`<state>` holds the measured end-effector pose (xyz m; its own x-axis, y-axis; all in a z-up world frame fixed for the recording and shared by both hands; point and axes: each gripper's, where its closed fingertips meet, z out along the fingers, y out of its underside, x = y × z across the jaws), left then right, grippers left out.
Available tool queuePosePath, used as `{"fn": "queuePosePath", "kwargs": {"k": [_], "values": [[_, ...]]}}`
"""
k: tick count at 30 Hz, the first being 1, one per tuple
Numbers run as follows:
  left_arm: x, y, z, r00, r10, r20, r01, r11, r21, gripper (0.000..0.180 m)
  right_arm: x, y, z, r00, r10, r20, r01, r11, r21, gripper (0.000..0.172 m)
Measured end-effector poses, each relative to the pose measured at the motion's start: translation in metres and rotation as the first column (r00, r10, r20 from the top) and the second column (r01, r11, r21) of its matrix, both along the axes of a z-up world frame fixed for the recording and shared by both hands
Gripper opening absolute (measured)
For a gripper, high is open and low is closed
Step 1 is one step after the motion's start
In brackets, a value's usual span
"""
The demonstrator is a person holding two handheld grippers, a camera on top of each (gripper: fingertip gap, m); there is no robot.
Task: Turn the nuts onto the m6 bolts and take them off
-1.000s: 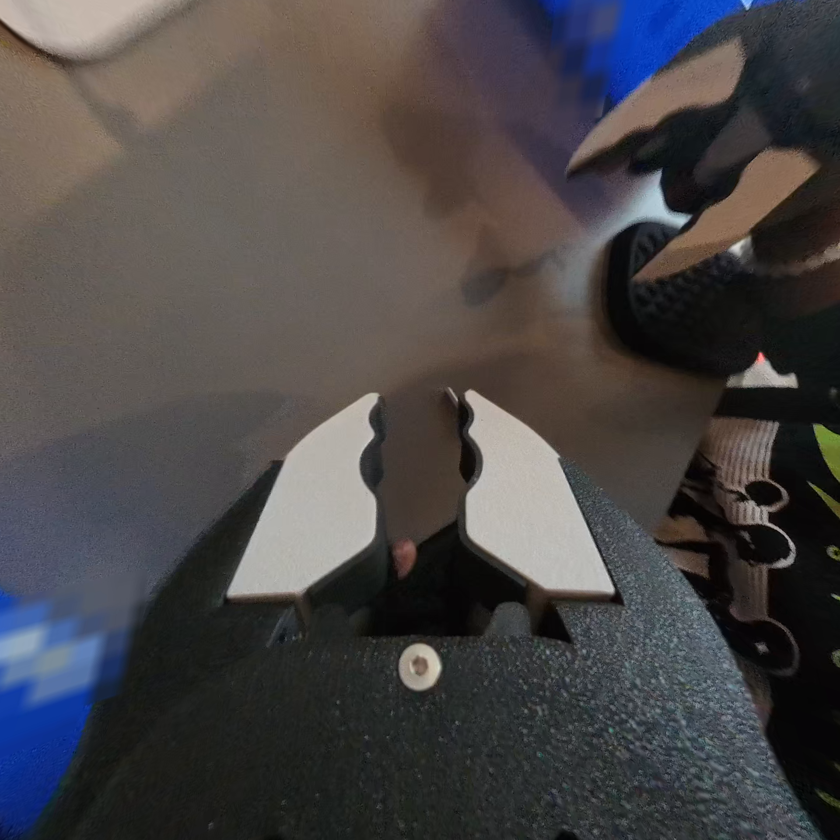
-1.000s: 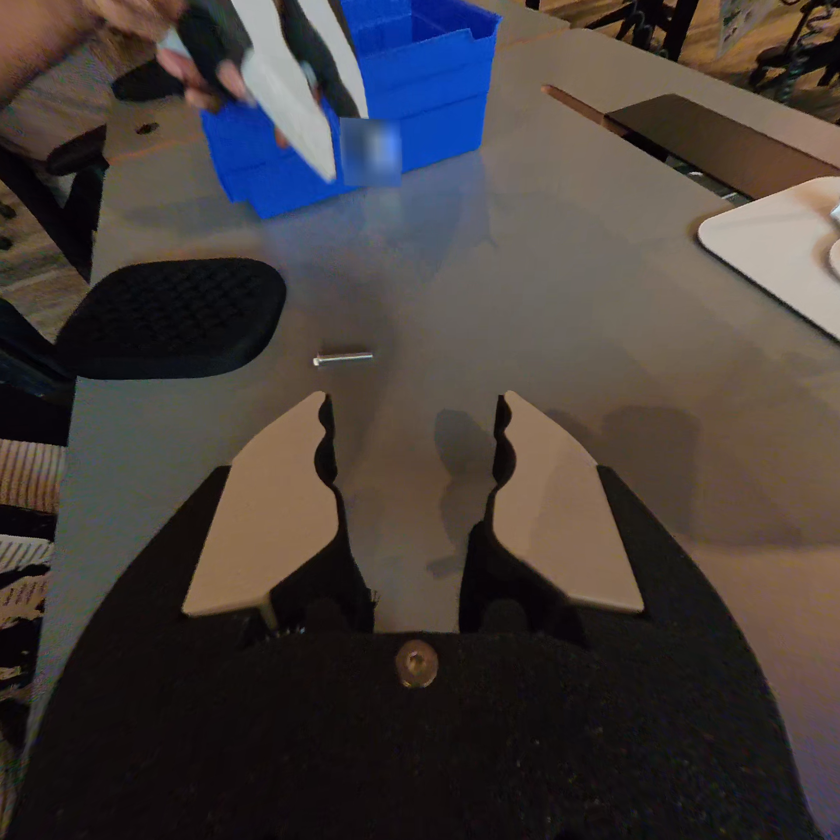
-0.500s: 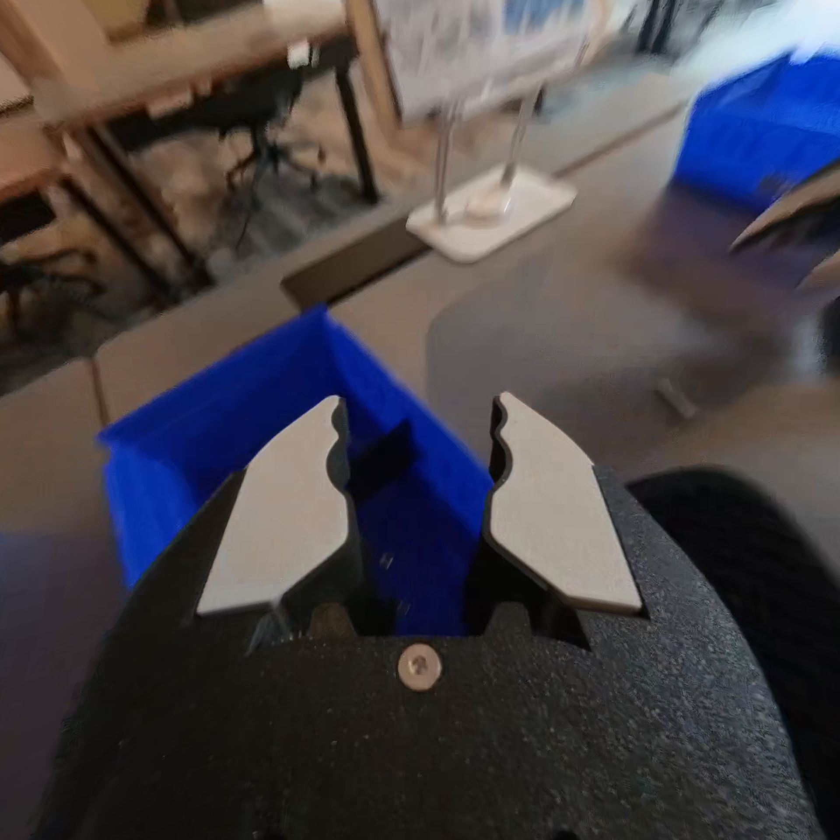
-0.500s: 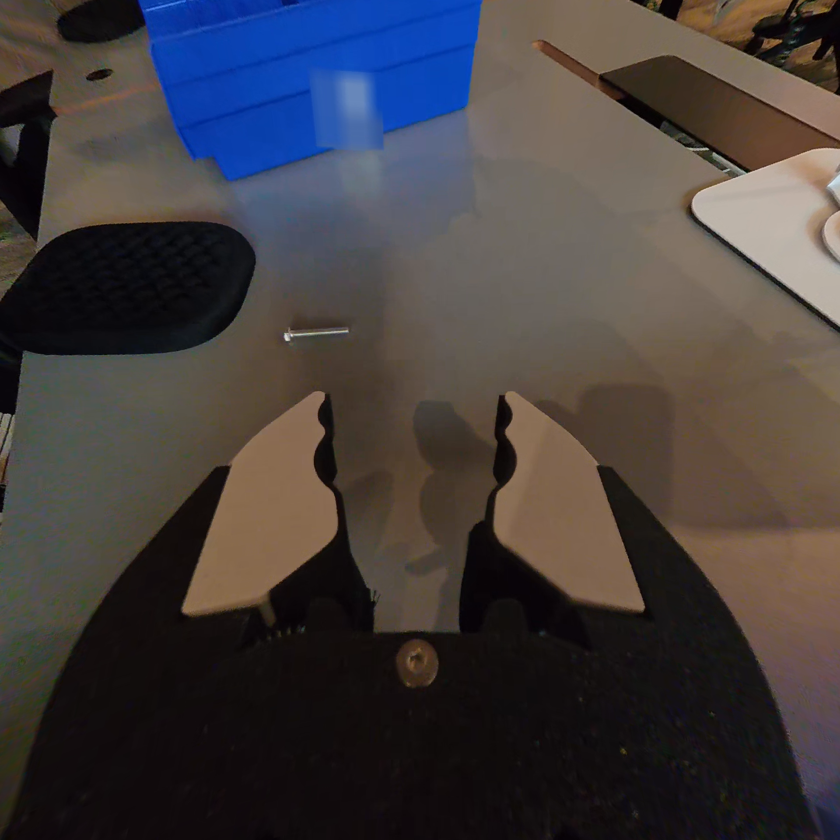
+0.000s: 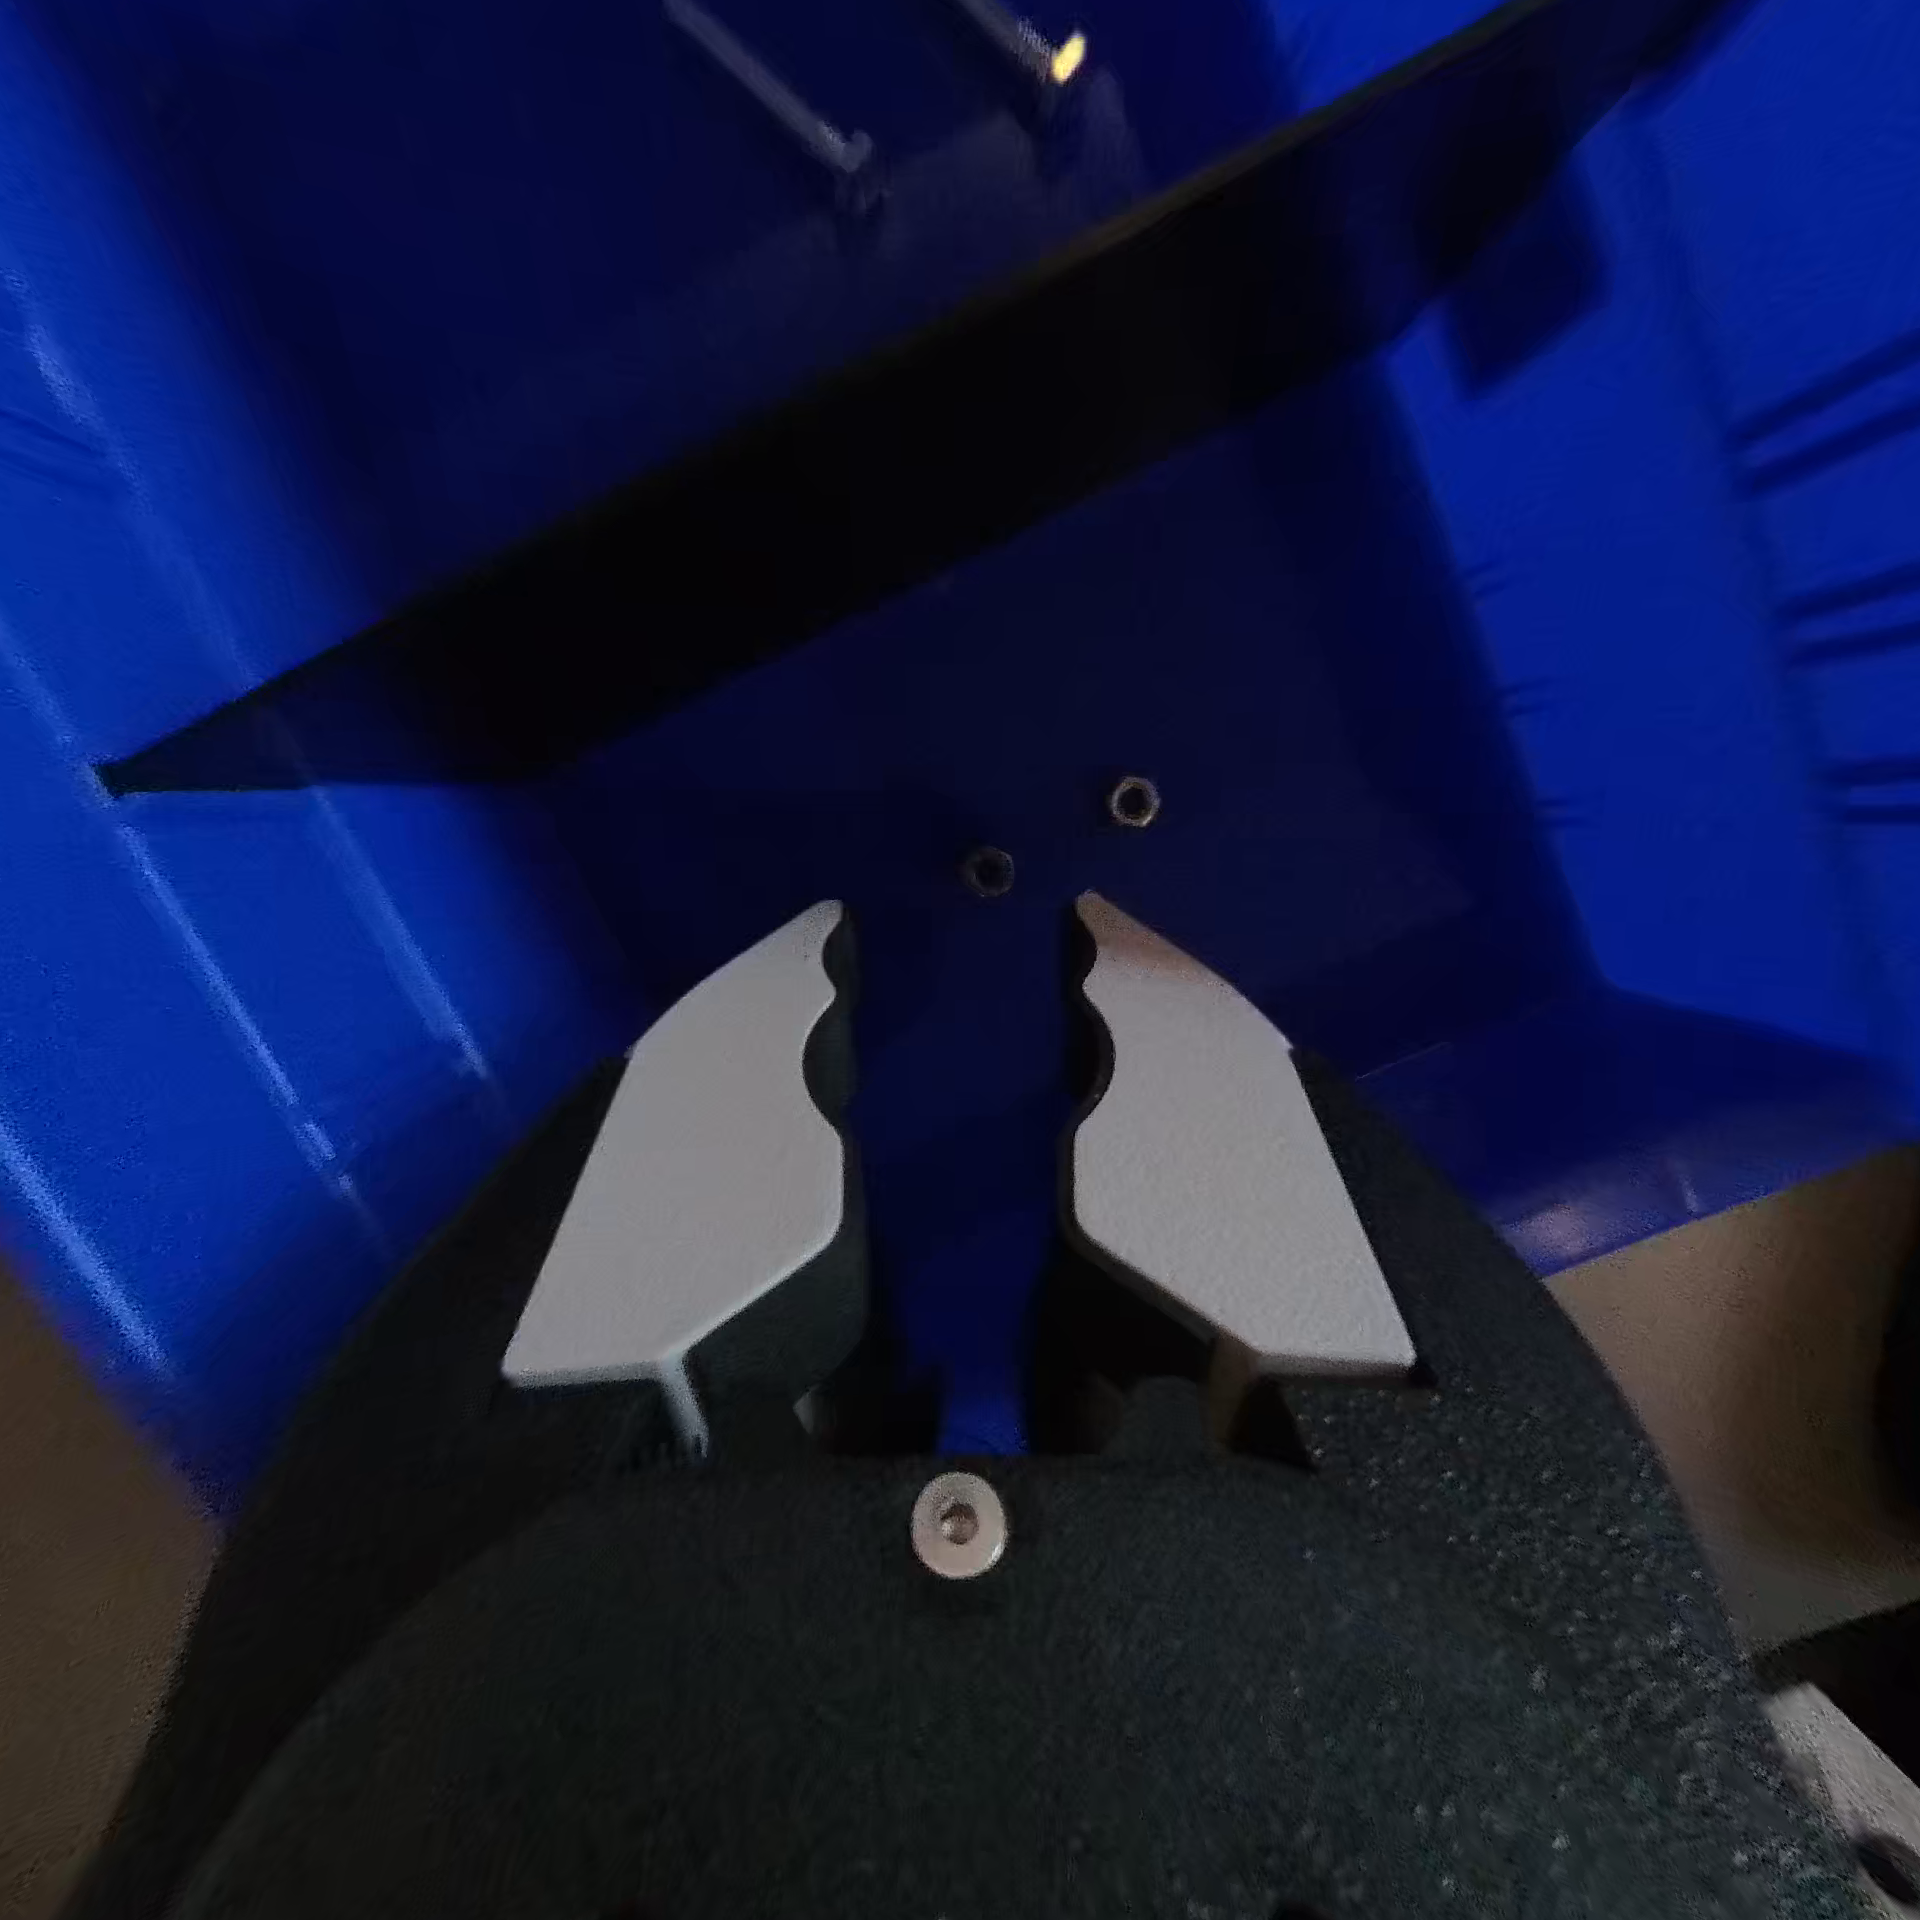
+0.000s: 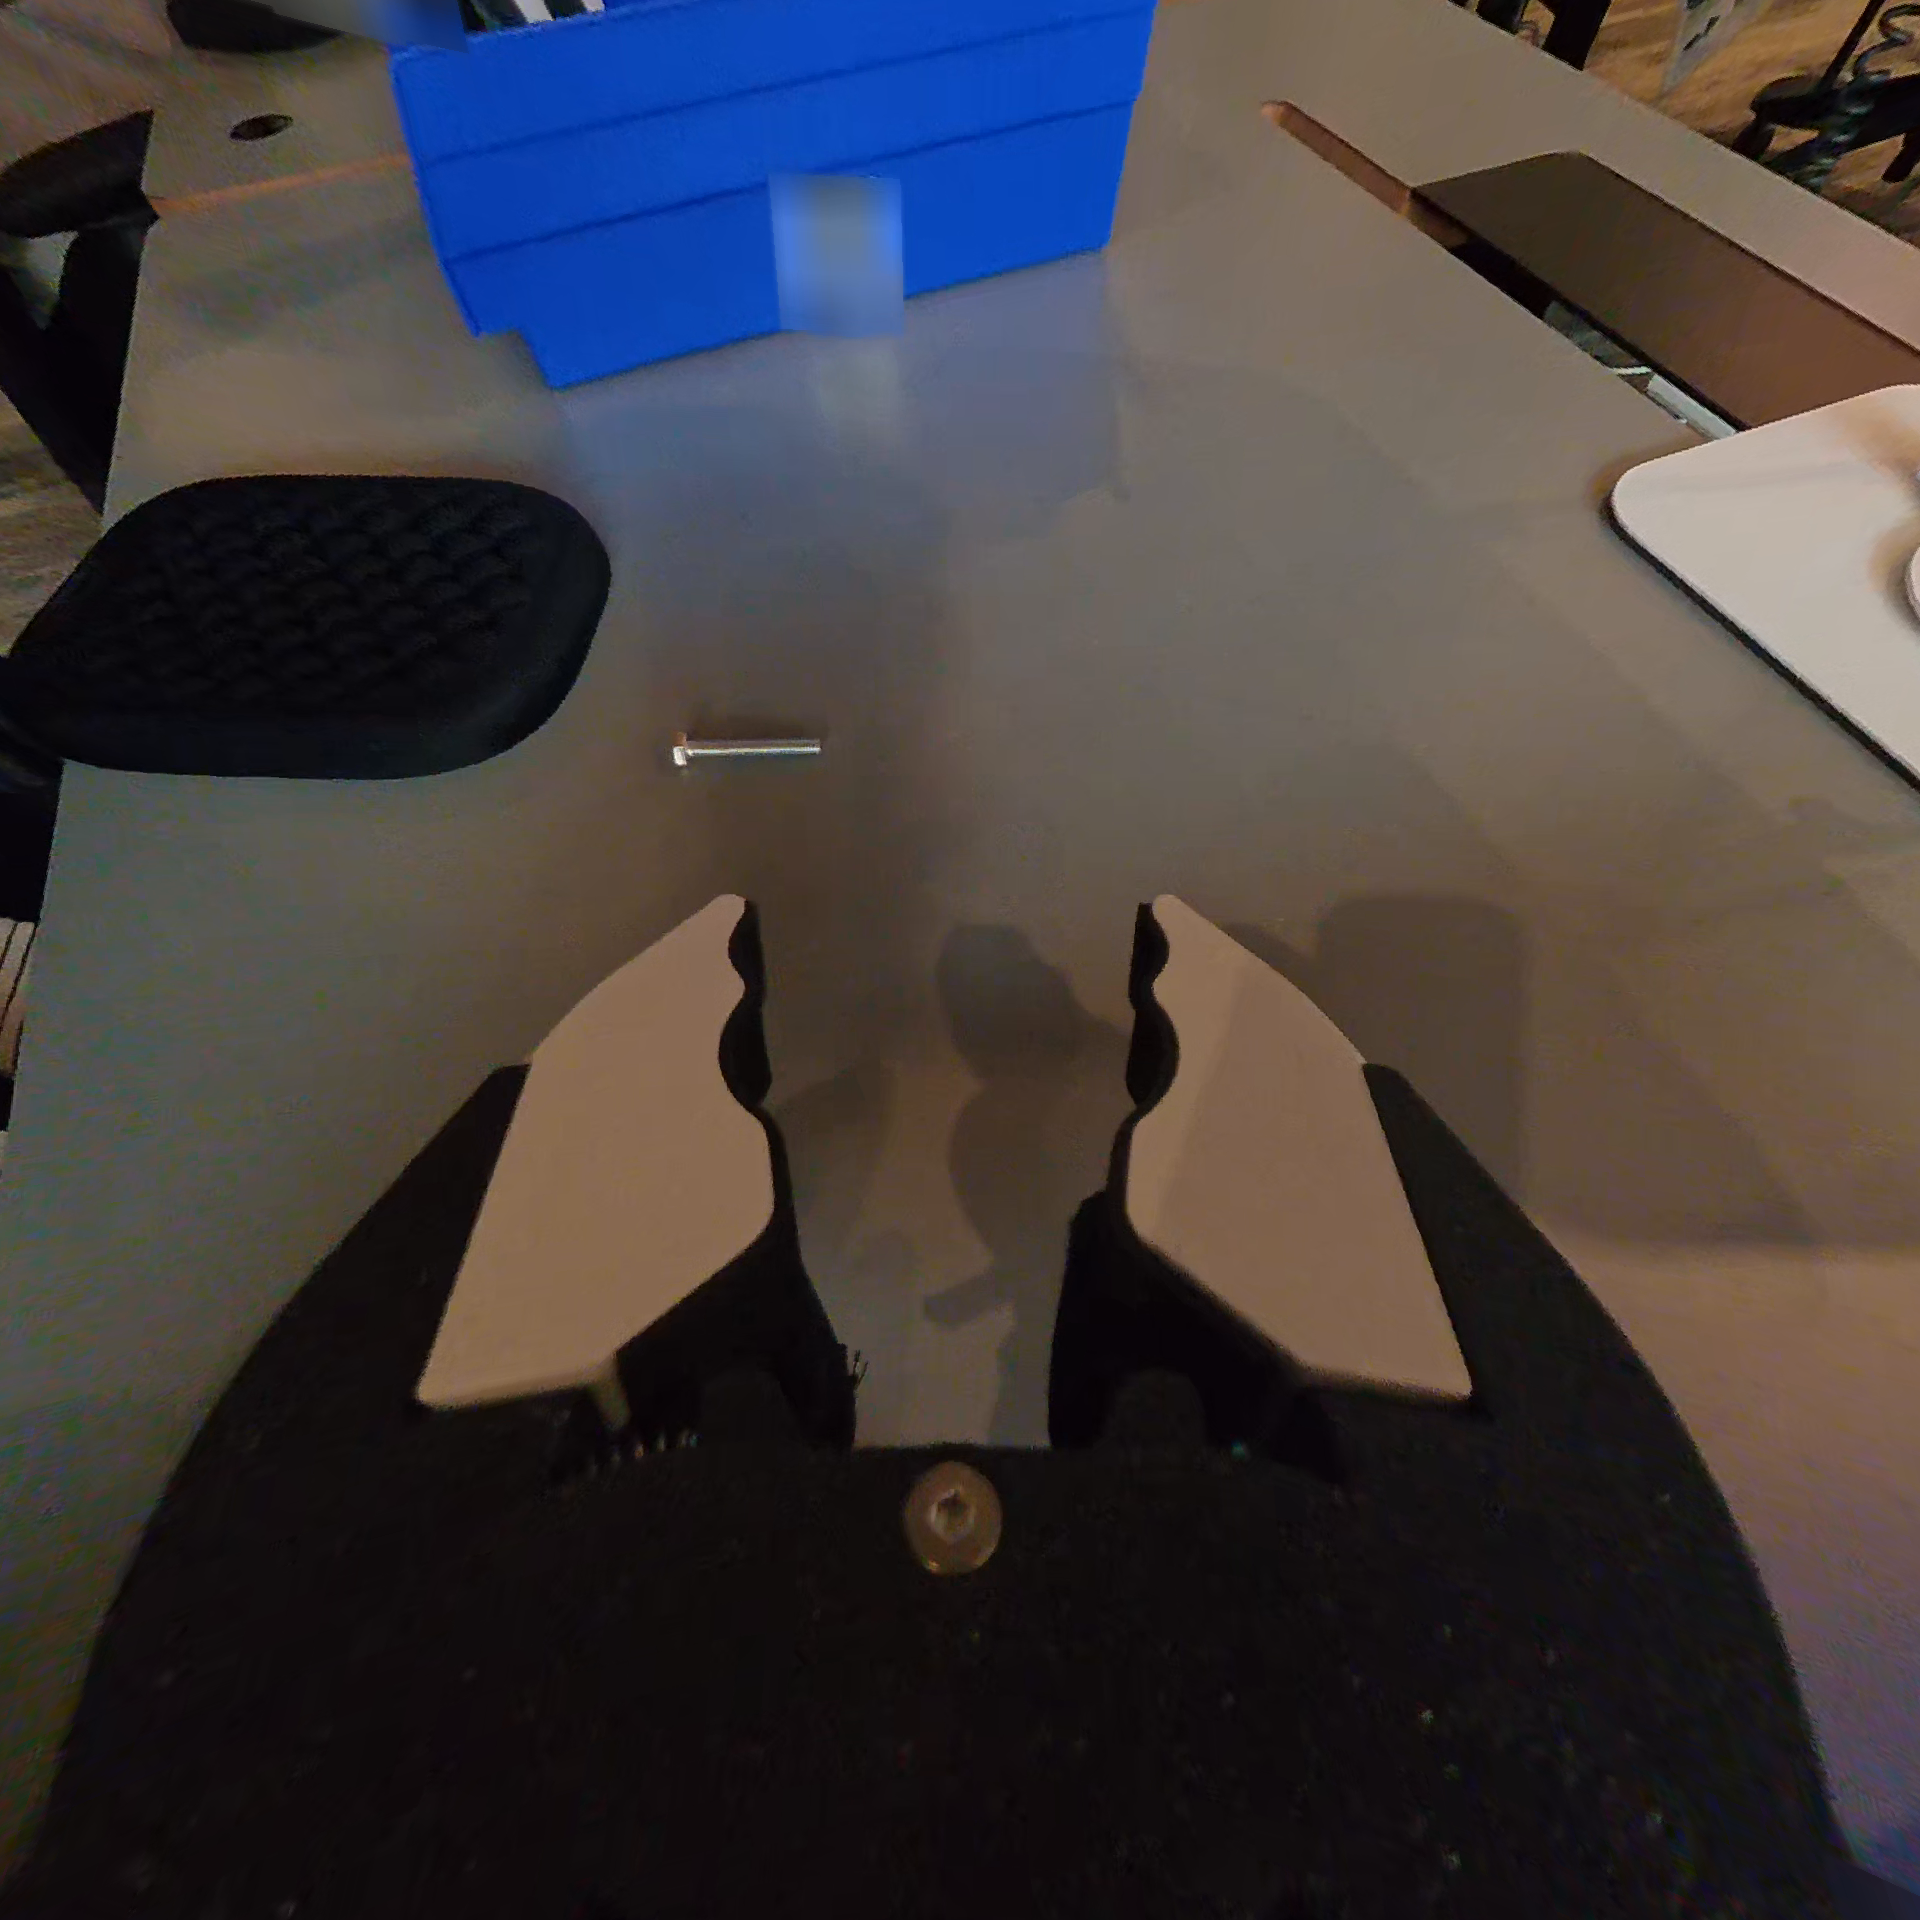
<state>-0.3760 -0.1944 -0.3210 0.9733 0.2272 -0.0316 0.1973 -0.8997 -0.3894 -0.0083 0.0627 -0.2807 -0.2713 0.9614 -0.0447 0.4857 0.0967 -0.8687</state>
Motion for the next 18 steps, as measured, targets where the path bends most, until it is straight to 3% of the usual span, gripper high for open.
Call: {"fn": "queuePosePath", "kwargs": {"k": [11, 18], "values": [[-0.003, -0.002, -0.020, 1.000, -0.030, 0.011, 0.031, 0.990, -0.134, 0.036, 0.002, -0.003, 0.006, 1.000, 0.007, -0.020, -0.007, 1.000, 0.013, 0.067], [0.006, 0.001, -0.008, 0.999, -0.025, 0.037, 0.030, 0.988, -0.151, 0.037, 0.002, -0.004, 0.006, 1.000, 0.012, -0.018, -0.012, 1.000, 0.019, 0.067]]}}
